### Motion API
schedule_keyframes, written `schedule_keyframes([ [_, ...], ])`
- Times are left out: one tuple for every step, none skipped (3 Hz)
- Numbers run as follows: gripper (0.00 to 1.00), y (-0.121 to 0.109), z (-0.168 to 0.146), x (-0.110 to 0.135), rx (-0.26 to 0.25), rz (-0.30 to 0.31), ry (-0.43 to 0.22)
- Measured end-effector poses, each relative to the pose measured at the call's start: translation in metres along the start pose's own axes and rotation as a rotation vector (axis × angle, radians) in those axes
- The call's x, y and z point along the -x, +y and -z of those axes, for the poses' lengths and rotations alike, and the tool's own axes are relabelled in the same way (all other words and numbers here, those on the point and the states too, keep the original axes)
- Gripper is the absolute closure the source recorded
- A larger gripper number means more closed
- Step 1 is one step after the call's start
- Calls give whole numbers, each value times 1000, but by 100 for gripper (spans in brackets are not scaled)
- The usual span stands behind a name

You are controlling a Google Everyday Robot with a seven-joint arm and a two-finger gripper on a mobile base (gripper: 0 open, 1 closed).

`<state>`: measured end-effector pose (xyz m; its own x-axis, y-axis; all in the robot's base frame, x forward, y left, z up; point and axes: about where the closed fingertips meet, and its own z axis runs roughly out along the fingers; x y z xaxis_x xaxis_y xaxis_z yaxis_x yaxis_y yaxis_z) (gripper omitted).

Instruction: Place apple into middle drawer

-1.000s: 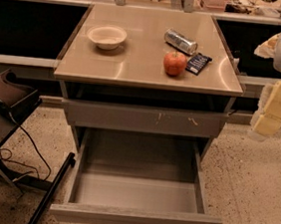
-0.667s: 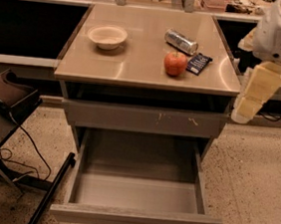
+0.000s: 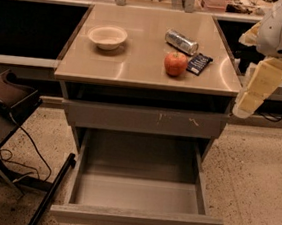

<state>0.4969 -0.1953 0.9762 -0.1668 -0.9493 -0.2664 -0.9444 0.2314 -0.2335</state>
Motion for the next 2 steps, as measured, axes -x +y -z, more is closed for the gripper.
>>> schedule_keyframes([
  [0,-35,-5,-12,-34,18,-176],
  [0,-66,-34,1,50,115,-378],
])
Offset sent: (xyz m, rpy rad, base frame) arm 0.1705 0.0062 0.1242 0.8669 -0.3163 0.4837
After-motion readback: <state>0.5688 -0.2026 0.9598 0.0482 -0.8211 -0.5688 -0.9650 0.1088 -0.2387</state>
